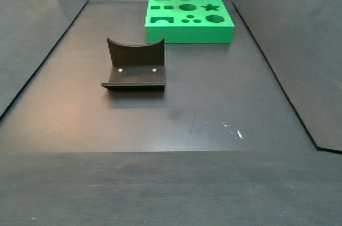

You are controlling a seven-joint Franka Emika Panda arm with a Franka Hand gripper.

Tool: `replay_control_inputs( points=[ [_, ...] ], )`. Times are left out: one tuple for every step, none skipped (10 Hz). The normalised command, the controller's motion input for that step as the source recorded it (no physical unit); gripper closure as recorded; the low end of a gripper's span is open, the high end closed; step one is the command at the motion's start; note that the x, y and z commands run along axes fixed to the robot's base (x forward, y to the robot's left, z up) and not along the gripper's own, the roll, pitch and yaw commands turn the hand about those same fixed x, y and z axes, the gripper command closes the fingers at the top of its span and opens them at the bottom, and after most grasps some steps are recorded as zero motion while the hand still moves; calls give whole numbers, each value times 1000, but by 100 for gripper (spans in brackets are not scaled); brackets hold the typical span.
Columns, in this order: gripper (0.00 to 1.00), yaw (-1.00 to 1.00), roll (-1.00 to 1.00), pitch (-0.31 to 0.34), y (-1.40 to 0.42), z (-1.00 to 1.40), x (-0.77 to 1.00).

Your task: Insert the hexagon object.

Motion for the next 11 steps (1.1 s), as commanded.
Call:
replay_control_inputs(
  points=[
    [100, -557, 0, -60, 266, -406, -760],
    [100, -454, -83, -74, 349, -791, -866],
    [100, -451, -124, -86, 354, -931, -874],
    [100, -454, -130, -81, 360, -929, -869],
    [100, -454, -141, -81, 360, -937, -871],
    [100, -474, -234, -116, 206, -746, -783],
    [100, -420, -464, -239, 0, -117, -469],
    [100, -380, -386, -209, 129, -31, -374],
    [100, -380, -306, -164, 186, -34, -440],
    [100, -377, -223, -137, 220, -114, -620],
    [100, -329, -117, -126, 411, -237, -514]
  ],
)
